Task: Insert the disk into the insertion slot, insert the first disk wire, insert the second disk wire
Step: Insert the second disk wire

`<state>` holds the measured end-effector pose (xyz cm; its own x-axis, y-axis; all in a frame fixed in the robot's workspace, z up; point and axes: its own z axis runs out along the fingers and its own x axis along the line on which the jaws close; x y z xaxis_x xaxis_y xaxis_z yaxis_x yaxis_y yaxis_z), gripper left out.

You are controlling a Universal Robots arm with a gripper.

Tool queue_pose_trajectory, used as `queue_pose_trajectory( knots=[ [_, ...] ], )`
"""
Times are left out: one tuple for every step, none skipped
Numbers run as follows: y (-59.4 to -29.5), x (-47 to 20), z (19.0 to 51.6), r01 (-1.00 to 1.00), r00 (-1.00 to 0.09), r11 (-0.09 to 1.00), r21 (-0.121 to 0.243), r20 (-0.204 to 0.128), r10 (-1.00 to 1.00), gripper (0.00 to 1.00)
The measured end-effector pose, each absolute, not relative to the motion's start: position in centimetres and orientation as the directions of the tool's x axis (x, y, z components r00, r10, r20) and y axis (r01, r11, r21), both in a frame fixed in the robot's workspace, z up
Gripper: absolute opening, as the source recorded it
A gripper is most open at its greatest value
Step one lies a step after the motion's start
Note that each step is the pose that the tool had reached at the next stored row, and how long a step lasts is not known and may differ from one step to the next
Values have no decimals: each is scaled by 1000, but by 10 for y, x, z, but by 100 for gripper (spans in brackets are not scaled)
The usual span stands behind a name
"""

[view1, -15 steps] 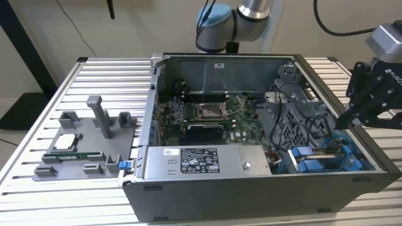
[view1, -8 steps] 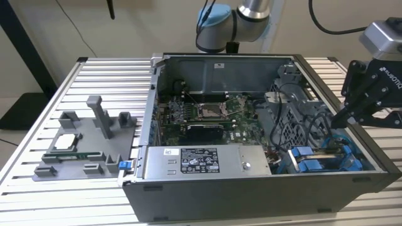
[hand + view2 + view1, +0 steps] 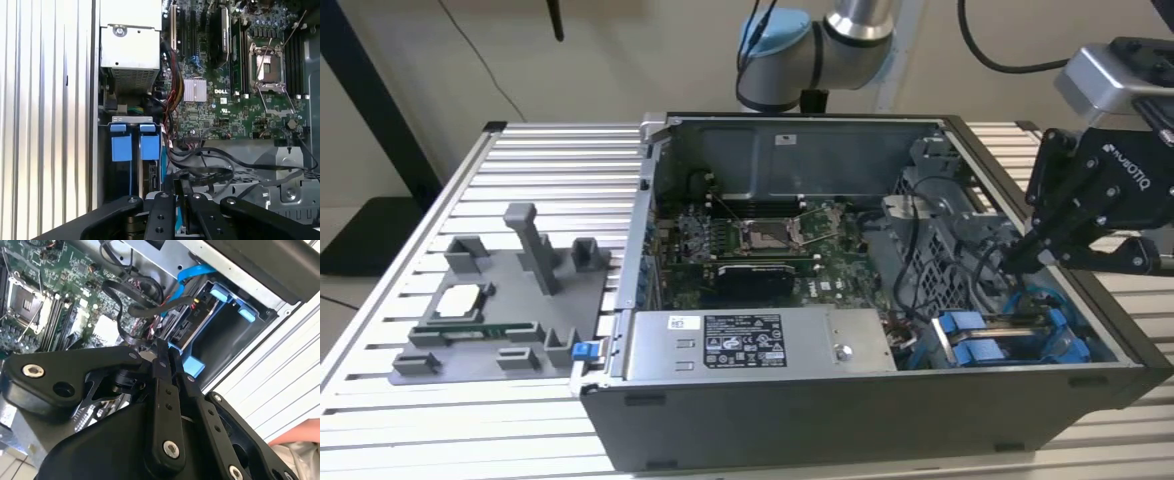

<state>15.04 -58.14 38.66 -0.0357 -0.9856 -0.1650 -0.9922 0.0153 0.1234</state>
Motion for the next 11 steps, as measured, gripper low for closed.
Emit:
queue_pose_trajectory(
  knots=[
    [-582,150,386,-992,-36,15,123,-165,-986,0],
    [-582,149,386,-992,-35,15,122,-165,-986,0],
    [-582,149,385,-993,-35,15,120,-165,-986,0],
    [-582,148,384,-993,-34,15,116,-165,-986,0],
    [-583,147,383,-994,-34,15,111,-165,-986,0],
    [-583,147,381,-994,-33,15,107,-166,-986,0],
    [-583,146,380,-995,-32,15,102,-166,-986,0],
    [-583,146,379,-995,-32,15,99,-166,-986,0],
    [-584,146,377,-995,-31,15,96,-166,-986,0],
    [-584,145,376,-995,-31,15,94,-166,-986,0],
    [-584,145,375,-996,-30,15,92,-165,-986,0]
  ],
)
